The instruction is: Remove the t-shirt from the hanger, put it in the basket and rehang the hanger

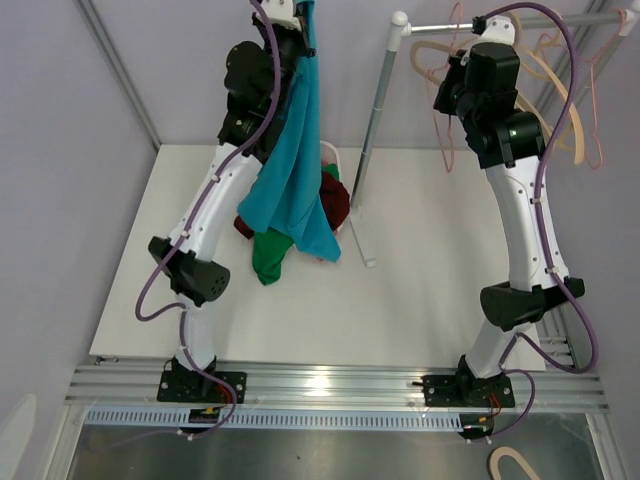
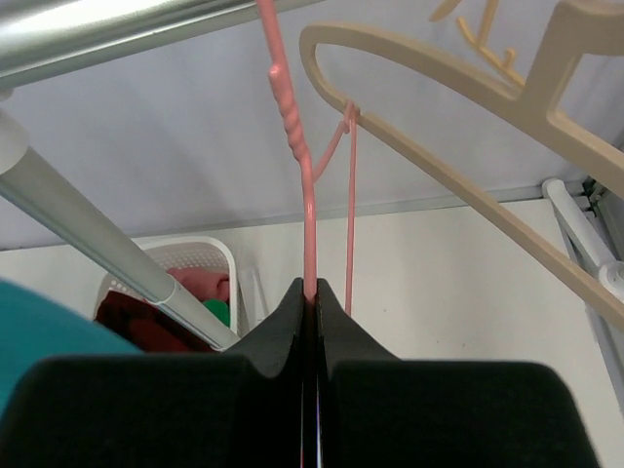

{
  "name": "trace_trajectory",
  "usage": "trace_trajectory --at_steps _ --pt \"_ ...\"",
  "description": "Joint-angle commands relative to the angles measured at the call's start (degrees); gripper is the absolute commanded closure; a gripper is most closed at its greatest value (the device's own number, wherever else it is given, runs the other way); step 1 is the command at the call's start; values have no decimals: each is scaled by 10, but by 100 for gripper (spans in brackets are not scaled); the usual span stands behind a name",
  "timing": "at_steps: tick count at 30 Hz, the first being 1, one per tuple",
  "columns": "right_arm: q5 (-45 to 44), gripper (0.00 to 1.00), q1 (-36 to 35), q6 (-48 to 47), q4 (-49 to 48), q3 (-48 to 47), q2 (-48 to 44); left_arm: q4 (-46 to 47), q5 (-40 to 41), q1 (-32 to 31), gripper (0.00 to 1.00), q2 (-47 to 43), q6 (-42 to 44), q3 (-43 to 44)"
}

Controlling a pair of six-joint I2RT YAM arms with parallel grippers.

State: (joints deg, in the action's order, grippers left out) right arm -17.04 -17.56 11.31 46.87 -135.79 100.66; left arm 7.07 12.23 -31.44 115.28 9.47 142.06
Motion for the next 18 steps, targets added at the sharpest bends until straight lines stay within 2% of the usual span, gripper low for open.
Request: trace_trajectory --at_steps 1,10,13,15,16,18 --pt "28 100 8 -9 -48 -6 8 37 -35 44 99 -4 -60 -6" --pt "38 100 10 12 -71 69 4 52 -8 63 99 -12 -74 -126" --pt "32 100 10 13 -82 105 -16 82 3 63 99 -69 -117 -243" --pt "31 100 10 13 -89 120 -33 101 1 62 99 -101 -157 -371" --pt "28 100 10 13 -93 133 -38 106 4 61 99 -129 -171 -393" --pt "24 100 10 13 -92 141 -47 102 34 58 99 -152 -211 -488"
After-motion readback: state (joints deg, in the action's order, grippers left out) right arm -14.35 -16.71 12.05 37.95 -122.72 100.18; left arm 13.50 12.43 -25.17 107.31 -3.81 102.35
